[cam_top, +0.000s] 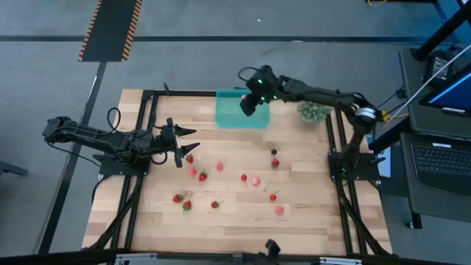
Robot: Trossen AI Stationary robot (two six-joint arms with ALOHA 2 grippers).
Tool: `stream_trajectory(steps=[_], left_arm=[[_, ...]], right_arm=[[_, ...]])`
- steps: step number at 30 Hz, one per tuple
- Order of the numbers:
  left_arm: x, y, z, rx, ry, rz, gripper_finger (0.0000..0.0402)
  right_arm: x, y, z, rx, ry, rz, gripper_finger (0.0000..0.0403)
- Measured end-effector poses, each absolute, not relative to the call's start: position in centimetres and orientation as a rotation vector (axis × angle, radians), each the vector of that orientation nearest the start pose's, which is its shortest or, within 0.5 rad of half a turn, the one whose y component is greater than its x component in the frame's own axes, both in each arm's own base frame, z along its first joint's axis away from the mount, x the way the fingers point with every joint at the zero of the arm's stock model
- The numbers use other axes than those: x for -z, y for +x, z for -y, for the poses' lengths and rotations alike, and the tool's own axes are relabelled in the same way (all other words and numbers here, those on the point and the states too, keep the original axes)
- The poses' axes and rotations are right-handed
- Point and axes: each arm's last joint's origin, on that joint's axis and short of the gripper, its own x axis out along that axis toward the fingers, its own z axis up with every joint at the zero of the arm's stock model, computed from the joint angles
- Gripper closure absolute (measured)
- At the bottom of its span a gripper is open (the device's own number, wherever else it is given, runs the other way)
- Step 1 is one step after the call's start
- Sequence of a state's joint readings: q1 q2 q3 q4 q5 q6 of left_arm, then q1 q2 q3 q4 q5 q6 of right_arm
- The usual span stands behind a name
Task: Pick and placing Produce into tupperware
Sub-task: Put the apricot into the blue basket
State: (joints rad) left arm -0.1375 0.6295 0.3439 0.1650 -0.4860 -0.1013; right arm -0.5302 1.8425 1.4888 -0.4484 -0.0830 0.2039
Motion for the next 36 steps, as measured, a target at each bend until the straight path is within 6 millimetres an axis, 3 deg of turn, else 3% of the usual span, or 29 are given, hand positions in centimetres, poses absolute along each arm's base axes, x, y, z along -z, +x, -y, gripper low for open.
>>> stream_trajectory(steps=[8, 13, 22, 28, 36], left_arm=[[-23.6, 15.2, 0.7, -0.353, -0.063, -0.098, 0.0156], [-23.6, 15.2, 0.7, -0.354, -0.063, -0.098, 0.0156], [-23.4, 15.1, 0.7, -0.354, -0.057, -0.121, 0.0156], [-23.4, 15.1, 0.7, -0.354, -0.059, -0.12, 0.0156], [-23.4, 15.1, 0.7, -0.355, -0.078, -0.117, 0.0156]], right_arm=[[-24.2, 38.3, 24.5, 0.562, 0.546, -0.948, 0.0295], [-21.5, 39.1, 26.3, 0.586, 0.599, -1.073, 0.0295], [-18.2, 38.3, 29.0, 0.666, 0.713, -1.152, 0.0295], [-15.7, 37.9, 29.7, 0.677, 0.752, -1.225, 0.0295], [-15.5, 37.9, 29.9, 0.709, 0.73, -1.223, 0.0295]])
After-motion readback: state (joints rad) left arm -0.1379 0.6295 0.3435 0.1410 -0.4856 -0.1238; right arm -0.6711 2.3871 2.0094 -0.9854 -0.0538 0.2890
